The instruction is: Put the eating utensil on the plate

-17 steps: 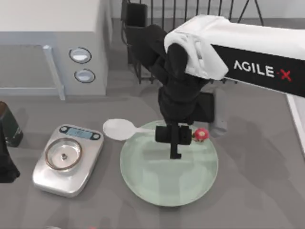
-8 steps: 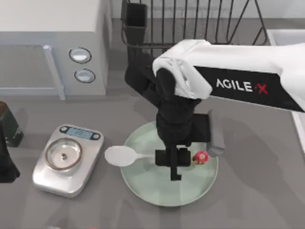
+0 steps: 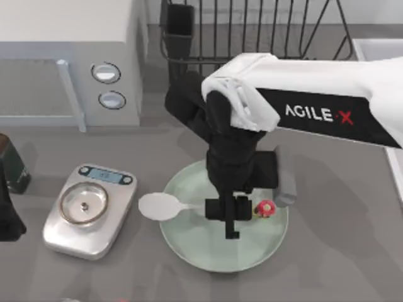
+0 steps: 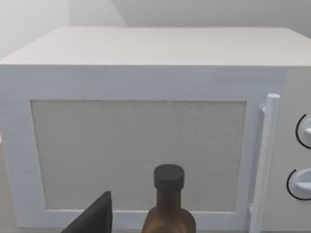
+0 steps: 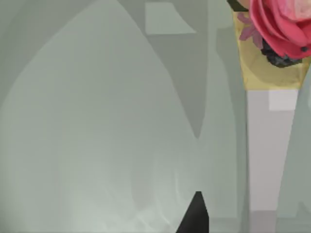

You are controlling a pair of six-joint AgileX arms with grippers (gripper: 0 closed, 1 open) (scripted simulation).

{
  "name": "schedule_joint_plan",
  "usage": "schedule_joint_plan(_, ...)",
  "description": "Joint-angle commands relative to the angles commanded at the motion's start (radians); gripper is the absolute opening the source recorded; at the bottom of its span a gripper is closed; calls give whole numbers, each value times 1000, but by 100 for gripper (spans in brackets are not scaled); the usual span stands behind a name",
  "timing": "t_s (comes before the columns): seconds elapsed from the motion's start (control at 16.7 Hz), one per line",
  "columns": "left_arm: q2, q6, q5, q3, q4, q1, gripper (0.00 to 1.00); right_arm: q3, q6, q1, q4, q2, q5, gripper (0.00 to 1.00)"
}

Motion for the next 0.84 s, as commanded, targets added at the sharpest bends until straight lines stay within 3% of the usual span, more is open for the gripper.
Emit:
schedule_joint_plan(0.48,0,0,0,0,0,0,100,0,0,0,0,0,0,98)
schedule_joint_plan(0.84,0,0,0,0,0,0,100,0,0,0,0,0,0,100)
